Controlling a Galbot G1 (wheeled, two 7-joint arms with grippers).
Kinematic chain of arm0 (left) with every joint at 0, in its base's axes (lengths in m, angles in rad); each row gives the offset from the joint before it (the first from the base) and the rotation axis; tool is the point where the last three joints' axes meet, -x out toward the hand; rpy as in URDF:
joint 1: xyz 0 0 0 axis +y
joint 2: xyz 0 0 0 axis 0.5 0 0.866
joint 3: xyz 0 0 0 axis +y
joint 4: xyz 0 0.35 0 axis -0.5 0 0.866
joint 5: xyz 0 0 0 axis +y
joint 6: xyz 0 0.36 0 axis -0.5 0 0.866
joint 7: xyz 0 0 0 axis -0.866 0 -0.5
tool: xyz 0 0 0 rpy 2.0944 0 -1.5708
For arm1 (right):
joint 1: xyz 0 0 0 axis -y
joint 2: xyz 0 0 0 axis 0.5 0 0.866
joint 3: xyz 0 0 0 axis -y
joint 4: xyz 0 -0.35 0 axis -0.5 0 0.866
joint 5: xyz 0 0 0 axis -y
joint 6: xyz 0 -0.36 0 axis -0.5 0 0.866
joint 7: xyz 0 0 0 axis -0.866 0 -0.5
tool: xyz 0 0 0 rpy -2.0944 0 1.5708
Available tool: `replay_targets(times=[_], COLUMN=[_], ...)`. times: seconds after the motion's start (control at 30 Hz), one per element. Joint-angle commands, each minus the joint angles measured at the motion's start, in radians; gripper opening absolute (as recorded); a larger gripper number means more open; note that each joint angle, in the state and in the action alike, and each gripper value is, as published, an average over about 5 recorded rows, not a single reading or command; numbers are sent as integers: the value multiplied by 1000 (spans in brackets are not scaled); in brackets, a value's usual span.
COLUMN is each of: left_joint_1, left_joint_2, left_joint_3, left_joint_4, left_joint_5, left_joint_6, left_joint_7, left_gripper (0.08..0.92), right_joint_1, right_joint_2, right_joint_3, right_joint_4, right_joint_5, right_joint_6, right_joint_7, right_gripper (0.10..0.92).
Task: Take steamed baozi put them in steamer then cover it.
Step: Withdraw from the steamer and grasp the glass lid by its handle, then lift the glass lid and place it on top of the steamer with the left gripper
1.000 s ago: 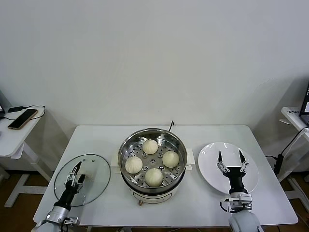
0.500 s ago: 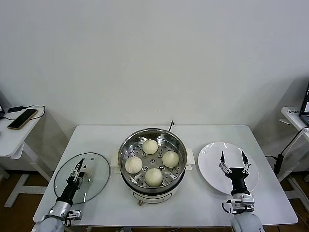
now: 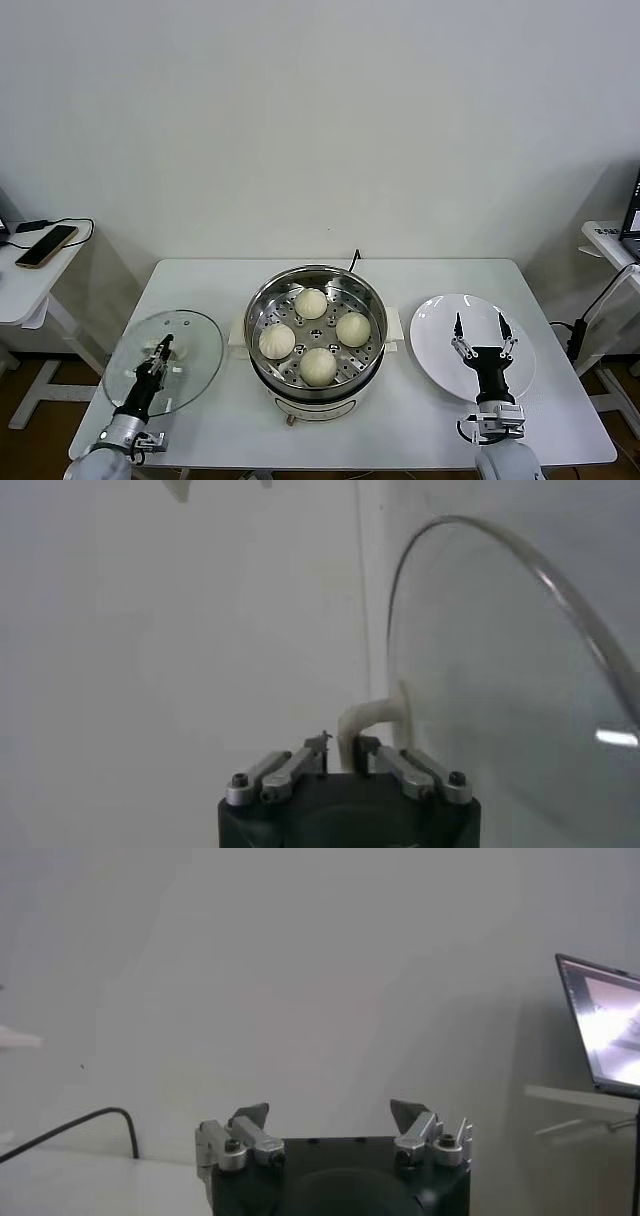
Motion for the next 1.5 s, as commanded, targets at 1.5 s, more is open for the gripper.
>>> replay_targets(times=[1.5], left_joint_1=[-225], left_joint_2=[-135], left_joint_3=[818], left_joint_4=[-692], left_joint_5=[144], left_joint_6=[927], left_joint_7=[608], left_gripper=[194], right_joint_1=[77], right_joint_2=[39], right_joint_3=[-23], right_joint_4=[-75], right_joint_5=[-37], right_joint_6=[-39], right_joint_7=[9], right_gripper=[823])
